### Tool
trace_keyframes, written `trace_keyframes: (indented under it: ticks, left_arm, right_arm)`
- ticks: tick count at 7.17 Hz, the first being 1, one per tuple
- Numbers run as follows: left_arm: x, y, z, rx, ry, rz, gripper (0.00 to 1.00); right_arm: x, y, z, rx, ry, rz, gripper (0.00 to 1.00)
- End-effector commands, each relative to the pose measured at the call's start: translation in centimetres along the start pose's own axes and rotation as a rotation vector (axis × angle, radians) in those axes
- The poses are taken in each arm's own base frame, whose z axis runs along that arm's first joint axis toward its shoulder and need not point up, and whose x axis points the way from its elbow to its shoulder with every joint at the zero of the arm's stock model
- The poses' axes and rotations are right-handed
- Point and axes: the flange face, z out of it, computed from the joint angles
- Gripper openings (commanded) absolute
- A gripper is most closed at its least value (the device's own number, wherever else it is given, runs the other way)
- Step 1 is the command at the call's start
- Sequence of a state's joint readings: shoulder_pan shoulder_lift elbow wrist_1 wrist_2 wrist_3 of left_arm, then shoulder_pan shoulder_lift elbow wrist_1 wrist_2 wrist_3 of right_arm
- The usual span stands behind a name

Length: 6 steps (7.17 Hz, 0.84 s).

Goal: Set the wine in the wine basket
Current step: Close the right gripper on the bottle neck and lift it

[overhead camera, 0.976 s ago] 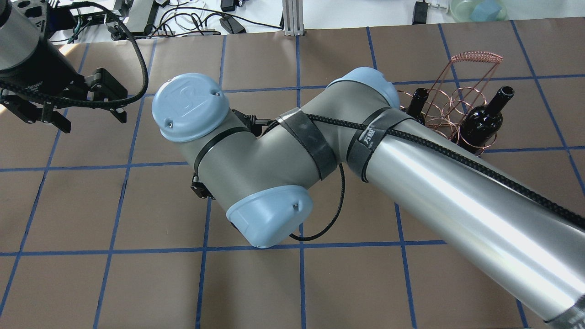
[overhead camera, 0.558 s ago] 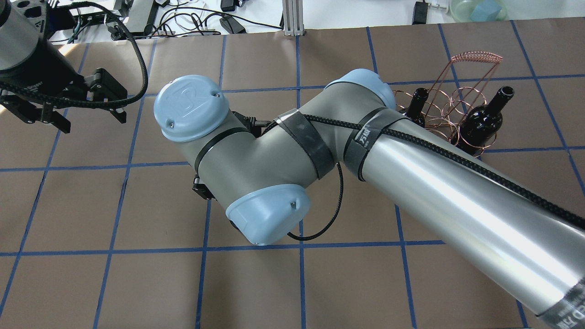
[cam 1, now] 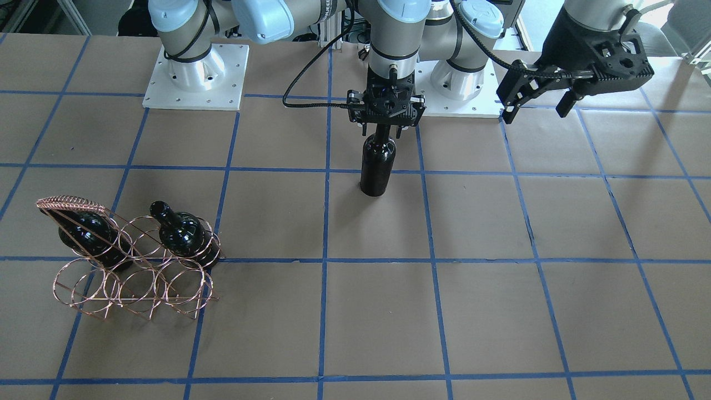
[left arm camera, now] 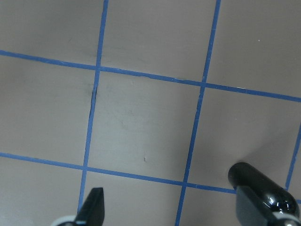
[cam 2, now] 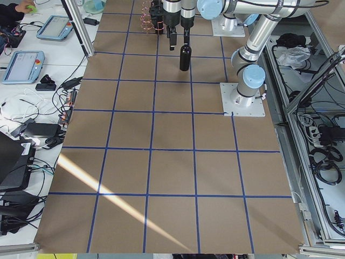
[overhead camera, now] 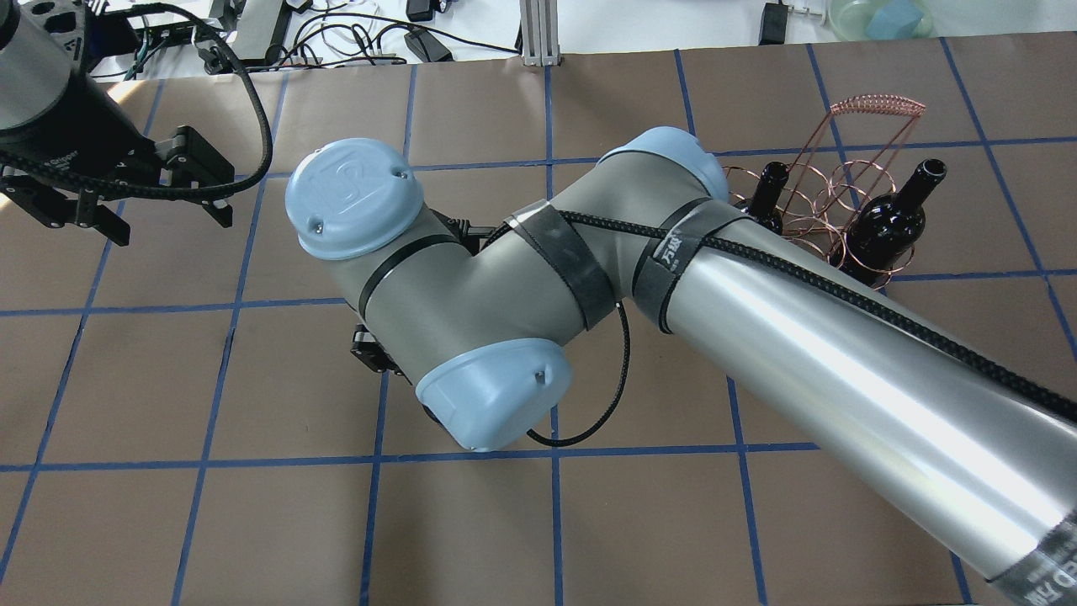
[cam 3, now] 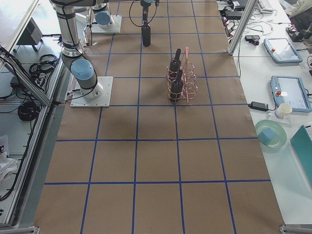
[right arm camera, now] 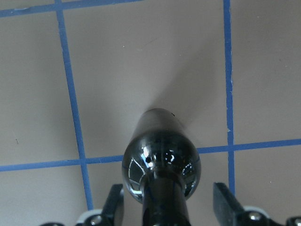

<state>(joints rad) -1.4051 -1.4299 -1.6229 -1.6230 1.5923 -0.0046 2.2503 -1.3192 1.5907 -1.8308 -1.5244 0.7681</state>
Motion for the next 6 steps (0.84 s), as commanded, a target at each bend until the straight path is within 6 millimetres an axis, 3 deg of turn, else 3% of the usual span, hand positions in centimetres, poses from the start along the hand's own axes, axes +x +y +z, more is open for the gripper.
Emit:
trace_keyframes:
  ticks: [1, 2, 6]
  left_arm:
    - [0.00, 0.01, -0.01, 0.000, 0.000, 0.000, 1.00]
    - [0.01, 0.01, -0.01, 0.000, 0.001, 0.000, 1.00]
    - [0.07, 0.03, -0.01, 0.000, 0.000, 0.002, 1.00]
  right_arm:
    - [0.07, 0.09, -0.01, -0.006, 0.004, 0.001, 0.67]
    - [0.03, 0.07, 0.07, -0.007, 0.003, 0.002, 0.53]
    - [-0.20, 0.05, -0.30, -0.011, -0.025, -0.005, 0.18]
